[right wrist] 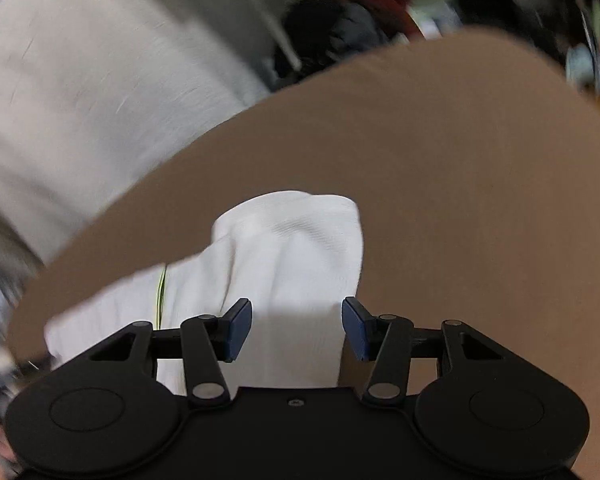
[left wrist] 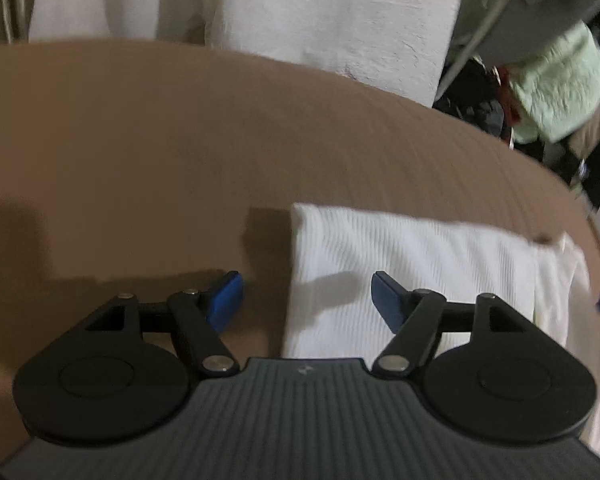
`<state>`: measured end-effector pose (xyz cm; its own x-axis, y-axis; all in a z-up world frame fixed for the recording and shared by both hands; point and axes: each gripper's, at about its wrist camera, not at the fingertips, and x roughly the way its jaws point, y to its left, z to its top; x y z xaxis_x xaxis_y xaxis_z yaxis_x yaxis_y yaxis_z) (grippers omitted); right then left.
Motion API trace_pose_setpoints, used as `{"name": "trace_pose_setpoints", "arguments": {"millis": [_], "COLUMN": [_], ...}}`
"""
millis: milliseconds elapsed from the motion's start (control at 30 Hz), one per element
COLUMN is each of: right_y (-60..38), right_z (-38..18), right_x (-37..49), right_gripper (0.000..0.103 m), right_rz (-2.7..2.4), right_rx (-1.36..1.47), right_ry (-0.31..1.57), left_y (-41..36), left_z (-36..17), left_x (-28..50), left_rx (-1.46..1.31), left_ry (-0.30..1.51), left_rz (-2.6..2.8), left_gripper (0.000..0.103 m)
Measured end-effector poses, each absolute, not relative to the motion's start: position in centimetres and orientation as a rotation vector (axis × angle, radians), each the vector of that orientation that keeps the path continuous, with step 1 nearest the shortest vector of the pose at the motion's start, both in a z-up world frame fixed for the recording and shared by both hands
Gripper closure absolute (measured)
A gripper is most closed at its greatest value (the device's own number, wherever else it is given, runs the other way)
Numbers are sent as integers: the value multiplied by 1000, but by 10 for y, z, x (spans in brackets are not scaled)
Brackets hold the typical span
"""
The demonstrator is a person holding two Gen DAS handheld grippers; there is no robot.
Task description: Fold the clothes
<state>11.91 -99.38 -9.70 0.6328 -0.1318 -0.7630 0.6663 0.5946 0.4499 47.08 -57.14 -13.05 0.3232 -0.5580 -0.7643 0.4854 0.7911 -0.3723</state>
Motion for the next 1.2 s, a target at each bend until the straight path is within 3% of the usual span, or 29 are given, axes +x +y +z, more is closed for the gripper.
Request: {"name": "trace_pose_setpoints", "arguments": {"millis": [100, 133, 167, 200, 433, 633, 733, 800, 867, 1067, 1167, 1200], "right_y": [-1001, -1003, -1006, -1012, -1029, -1034, -1031, -1032, -1033, -1034, -1031, -1029], "right_z": [-112, -117, -121, -124, -132, -134, -130, -127, -128, -131, -136, -138], "right_x": [129, 132, 137, 145, 151, 142, 143, 140, 135, 119, 121, 123], "right_gripper": [48, 48, 48, 48, 48, 48, 48, 47, 47, 47, 47, 47], "right_rz": [-514, -513, -516, -532, -564, -535, -527, -531, -518, -477, -485, -492], "right_rx": [809, 810, 809, 801, 809, 835, 785, 754, 752, 745, 741, 739], "right_ry": [718, 707, 701, 711, 662, 605, 612, 618, 628, 655, 657, 650], "left_y": [-577, -580, -583, -585, -590, -594, -583, -575, -567, -571, -598, -603], "left_z": [-137, -140, -141, -136, -89, -120, -118, -117, -114, -107, -128, -133], "left_x": [479, 479, 477, 467, 360, 248, 241, 237, 232, 226, 231, 231], "left_rx": [-226, -271, -291, -272, -81, 333, 356, 370, 384, 454, 532, 533], "left_ry": [1019, 1027, 1030, 1001, 786, 835, 771, 728, 681, 608, 779, 774], "left_rz": [-722, -753, -789, -827, -1211, -1350, -1313, -1288, -1265, -1296, -1329, -1278], "left_gripper": [31, 42, 84, 96, 96, 94, 93, 86, 68, 33, 32, 38]}}
